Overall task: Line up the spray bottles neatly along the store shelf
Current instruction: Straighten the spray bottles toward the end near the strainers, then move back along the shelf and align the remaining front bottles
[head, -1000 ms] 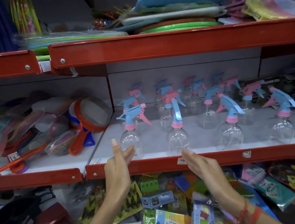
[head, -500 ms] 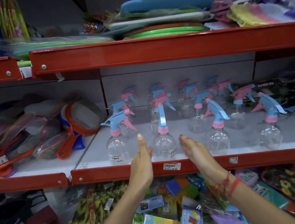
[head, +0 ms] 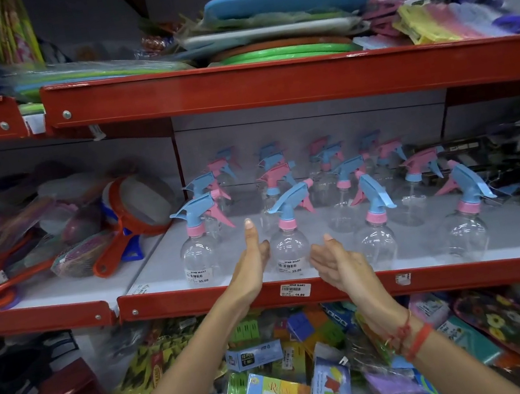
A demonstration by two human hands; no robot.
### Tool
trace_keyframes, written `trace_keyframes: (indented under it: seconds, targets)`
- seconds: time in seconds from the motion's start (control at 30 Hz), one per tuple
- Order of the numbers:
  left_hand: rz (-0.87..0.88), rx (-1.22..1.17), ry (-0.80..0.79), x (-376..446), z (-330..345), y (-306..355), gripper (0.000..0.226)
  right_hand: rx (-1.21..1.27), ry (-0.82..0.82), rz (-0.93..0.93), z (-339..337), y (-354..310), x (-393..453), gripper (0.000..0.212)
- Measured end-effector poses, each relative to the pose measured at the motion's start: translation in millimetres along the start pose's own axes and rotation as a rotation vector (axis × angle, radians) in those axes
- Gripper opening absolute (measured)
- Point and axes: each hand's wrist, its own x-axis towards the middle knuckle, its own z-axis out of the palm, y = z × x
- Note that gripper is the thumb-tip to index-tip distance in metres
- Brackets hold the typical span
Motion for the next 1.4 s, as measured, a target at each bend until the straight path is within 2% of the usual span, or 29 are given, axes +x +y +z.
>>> trace_keyframes:
  seconds: [0.13, 0.33, 0.47, 0.73, 1.4]
  targets:
    - [0.008, 0.021, 0.026, -0.6, -2.4, -5.3, 0.125, -0.028, 0.024, -0.005, -1.3, -2.1, 7.7, 0.056]
    - [-0.006, -0.01, 0.01, -4.5, -7.8, -11.0, 0.118, -0.03, -0.049, -0.003, 2.7, -2.4, 9.4, 0.057]
    - [-0.004, 0.012, 0.013, -2.2, -9.5, -12.4, 0.124, -0.041, -0.036, -0.012, 2.3, 0.3, 6.4, 0.058]
    - [0.002, 0.025, -0.006, -1.8, -10.2, -14.5, 0.115, -0.059, -0.012, -0.031, 4.1, 0.8, 3.9, 0.057]
    - [0.048, 0.147, -0.099, 11.2, -10.5, -13.4, 0.115, -0.066, 0.072, -0.064, 14.4, 5.6, 11.4, 0.057]
